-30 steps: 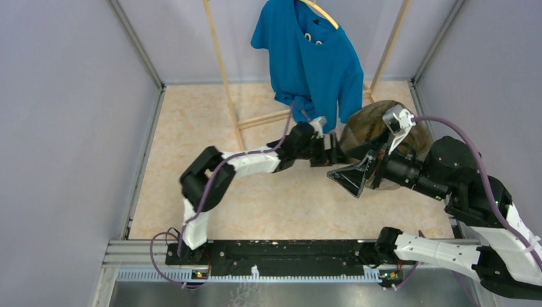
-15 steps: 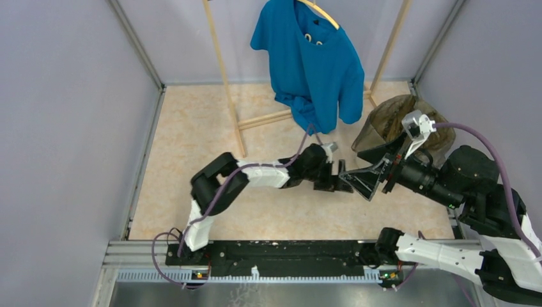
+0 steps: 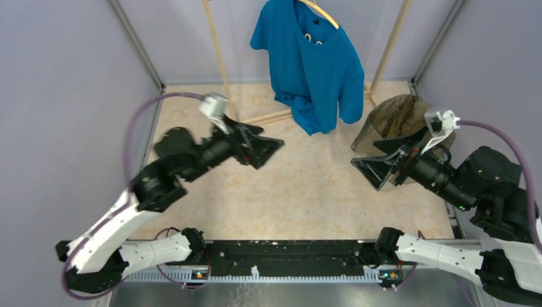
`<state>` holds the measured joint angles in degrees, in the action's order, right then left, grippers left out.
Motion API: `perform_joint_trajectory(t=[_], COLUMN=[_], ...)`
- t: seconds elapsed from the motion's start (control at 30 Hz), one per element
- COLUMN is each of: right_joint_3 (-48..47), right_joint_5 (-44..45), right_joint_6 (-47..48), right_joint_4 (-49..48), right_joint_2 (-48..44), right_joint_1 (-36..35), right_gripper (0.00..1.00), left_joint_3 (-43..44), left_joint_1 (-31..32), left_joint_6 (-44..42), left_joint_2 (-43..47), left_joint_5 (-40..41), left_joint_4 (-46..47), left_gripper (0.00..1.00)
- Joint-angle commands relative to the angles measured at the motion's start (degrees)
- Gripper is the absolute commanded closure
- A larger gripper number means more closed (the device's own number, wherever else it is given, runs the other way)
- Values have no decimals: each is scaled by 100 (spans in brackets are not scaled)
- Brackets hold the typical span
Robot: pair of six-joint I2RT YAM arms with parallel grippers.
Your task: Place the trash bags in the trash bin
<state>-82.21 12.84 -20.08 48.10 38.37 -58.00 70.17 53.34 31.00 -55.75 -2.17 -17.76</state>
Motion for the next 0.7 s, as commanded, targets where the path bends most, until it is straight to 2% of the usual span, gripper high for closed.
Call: perform_joint_trajectory(t=[0.0,0.2,0.33,0.5,0.67], right_joint_3=[-708,-1145,-1107,-983,-589], right_joint_5=[285,575,581,834,557], right_joint_6=[350,469,477,493,688], right_joint_4=[-54,-70,-323,-433,-685], right_joint_2=[-32,-100,-223,-301,-439], right_joint_1=[17,17,17,16,18], right_gripper=[1,1,1,1,1], left_joint_3=[1200,2223,2144,2332,2211], left_joint_1=[18,10,10,10,10], left_joint_6=[-1140,-1786,-1938,-1921,-1786], left_joint_2=[743,911,1122,1173,1324], left_joint_5=[817,1151,1425,1644,1723], left_joint_4=[-903,-1274,-1105,-1327,-1355], left_gripper=[2,1,1,1,1])
